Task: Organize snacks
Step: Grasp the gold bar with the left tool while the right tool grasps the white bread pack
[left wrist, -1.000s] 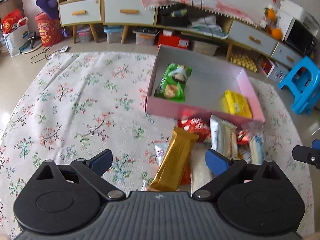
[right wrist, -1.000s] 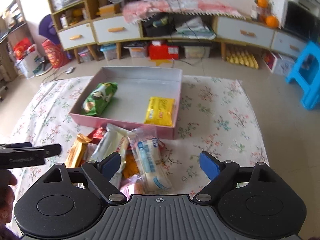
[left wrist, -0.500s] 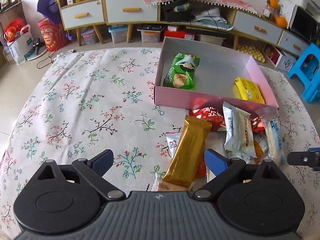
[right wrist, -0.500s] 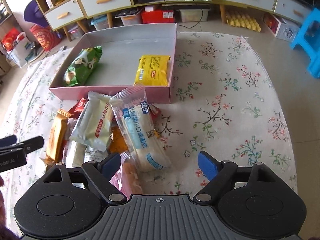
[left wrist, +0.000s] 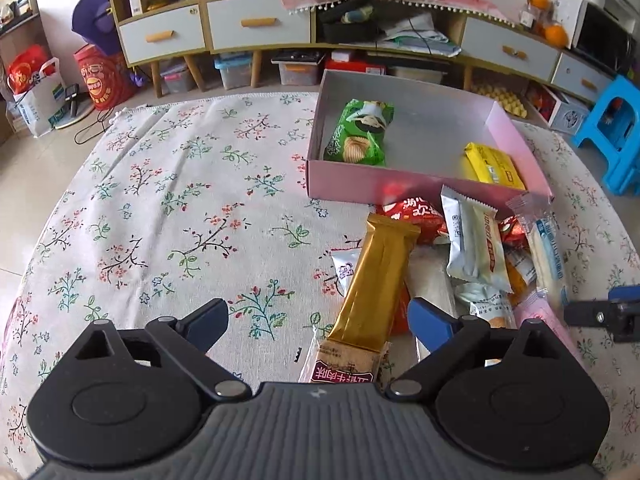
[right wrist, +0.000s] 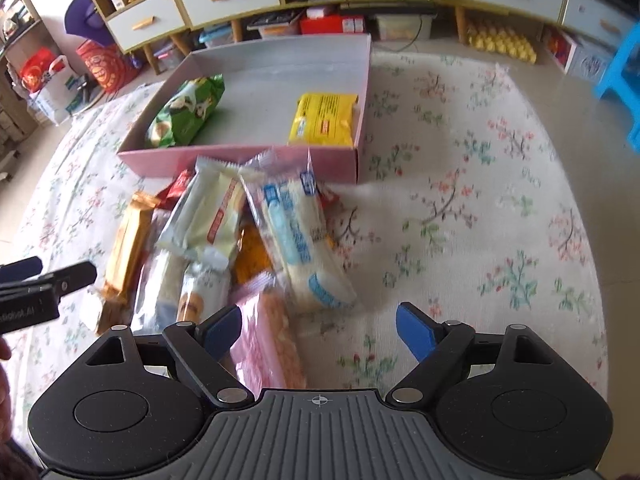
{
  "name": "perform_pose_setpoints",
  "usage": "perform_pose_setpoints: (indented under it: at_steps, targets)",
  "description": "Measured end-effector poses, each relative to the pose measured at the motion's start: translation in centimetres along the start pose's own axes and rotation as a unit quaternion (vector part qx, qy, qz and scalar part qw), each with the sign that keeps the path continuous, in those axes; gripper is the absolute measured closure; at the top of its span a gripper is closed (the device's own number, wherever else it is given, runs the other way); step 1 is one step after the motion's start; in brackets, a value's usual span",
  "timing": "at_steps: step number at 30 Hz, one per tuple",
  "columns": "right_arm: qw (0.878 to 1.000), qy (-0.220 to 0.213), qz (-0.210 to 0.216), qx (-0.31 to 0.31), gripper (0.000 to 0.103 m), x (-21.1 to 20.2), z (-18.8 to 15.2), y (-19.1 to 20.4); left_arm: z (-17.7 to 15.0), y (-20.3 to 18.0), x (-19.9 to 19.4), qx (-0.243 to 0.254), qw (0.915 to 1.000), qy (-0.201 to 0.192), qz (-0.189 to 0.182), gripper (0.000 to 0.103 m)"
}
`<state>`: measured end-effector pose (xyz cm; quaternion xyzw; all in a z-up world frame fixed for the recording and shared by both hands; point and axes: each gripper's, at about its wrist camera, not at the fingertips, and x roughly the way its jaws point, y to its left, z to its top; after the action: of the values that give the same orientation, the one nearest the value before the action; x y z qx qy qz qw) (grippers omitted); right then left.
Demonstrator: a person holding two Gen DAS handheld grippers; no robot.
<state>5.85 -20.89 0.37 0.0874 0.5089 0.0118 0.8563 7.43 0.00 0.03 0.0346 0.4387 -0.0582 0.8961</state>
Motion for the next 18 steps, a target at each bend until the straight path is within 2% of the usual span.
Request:
perform_pose_setpoints:
  at_steps: [5,8,10,12,15,18]
  targets:
    - [1.0,-0.013,-0.004,0.002,0.03,0.3,0.5,0.2,-0.1,0.1,0.2,-0.002,1.0,0.003,-0.004,0.011]
    - [1.0,-0.013,-0.011,-0.003,0.035,0.8,0.6,0.4,0.0,0.2,0.4,-0.005,1.0,0.007,-0.005,0.019]
    - [1.0,-0.012,-0.014,-0.007,0.039,1.2,0.6,0.5,0.0,0.2,0.4,-0.008,0.9999,0.01,-0.006,0.029]
    - [1.0,-0.017,-0.013,-0.006,0.041,1.3,0.7,0.6,0.1,0.1,0.3,-0.006,0.9998,0.011,-0.013,0.033]
    - [0.999,-0.027,-0.017,-0.015,0.041,1.5,0.9,0.9,0.1,-0.2,0.5,-0.003,0.9997,0.004,-0.024,0.033]
    - [0.999,-0.036,-0.017,-0.026,0.041,1.6,1.2,1.4,0.3,-0.6,1.3,0.005,0.9998,0.003,-0.019,0.03]
